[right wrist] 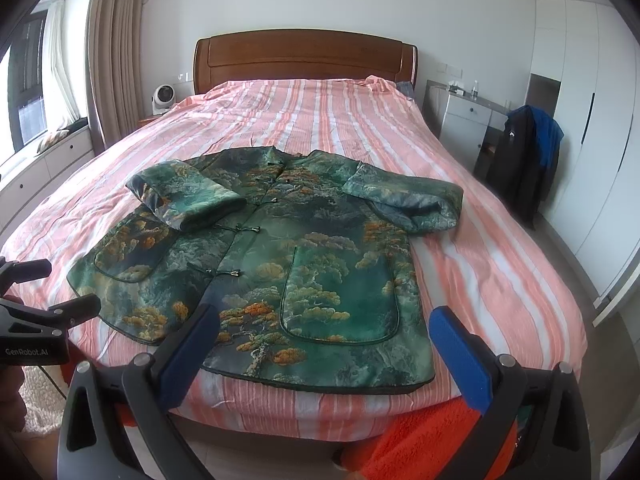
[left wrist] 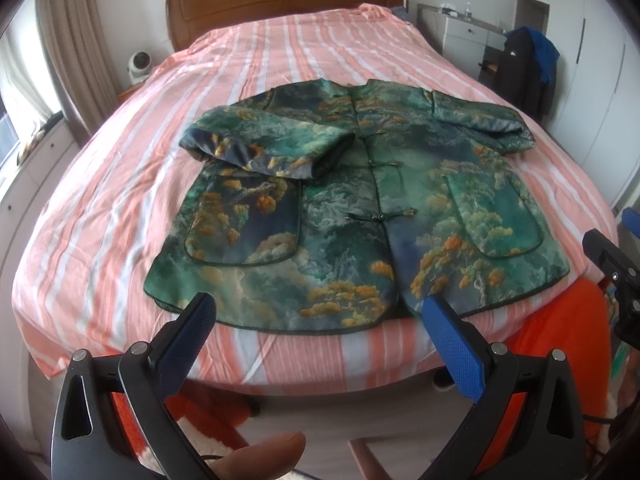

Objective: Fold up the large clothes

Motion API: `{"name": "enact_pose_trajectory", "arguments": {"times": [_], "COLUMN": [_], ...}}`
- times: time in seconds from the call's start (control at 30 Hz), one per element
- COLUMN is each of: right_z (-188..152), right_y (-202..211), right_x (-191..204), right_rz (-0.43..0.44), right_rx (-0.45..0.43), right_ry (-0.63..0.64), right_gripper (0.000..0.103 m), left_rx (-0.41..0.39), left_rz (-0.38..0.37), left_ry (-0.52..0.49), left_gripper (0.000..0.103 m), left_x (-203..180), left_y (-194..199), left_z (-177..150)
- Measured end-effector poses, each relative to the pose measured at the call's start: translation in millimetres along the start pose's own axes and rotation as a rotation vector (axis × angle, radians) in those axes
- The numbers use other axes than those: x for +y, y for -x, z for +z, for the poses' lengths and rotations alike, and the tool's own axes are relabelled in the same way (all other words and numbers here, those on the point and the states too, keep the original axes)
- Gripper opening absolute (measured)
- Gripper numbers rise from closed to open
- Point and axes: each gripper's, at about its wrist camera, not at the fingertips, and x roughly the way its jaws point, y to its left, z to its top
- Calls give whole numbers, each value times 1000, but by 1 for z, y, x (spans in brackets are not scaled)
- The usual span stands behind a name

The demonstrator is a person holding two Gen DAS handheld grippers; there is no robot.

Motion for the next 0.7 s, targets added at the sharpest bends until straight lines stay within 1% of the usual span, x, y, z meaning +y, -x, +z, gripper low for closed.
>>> {"name": "enact_pose_trajectory", "arguments": {"times": [0.17,0.27,0.33,0.37,0.4,0.43,0.47,0.53,0.57,0.6,0.67,0.7], "right_z": [0,-1,-2,-3,-3,-3,-3,-3,-4,-6,-13,-18], "right_y": [4,3,1,0,-1,-3,-6,-21,-29,-48,-85,-100], "right_x": [5,6,7,6,2,-5,-13,-40,-52,-71,-102,-115], "right_rz": [30,59,84,95,114,127,133,156,174,210,273,292], "right_rx": [-14,-12,-5,-6,-14,-25,-33,-31,-22,16,123,165], "right_ry": [4,1,6,10,12,9,3,-23,-40,-77,-160,-206], "right_gripper": [103,103,103,103,103,103,103,103,103,103,103,103], "left_rx": [27,59,75,77,77,83,100,142,168,196,237,260], "left_rz": [6,-16,-28,-27,-15,-19,-50,-124,-152,-168,-140,-140], "left_ry": [37,72,65,56,57,66,88,144,175,199,220,225], "left_gripper": [103,103,103,103,103,103,103,103,103,103,102,102], "left_x": [12,25,37,46,62,78,101,140,159,180,202,209], "left_y": [-9,-20,-29,-34,-42,-49,-59,-80,-93,-111,-139,-154], "left_z": [0,1,6,9,16,22,29,40,44,47,49,48]}}
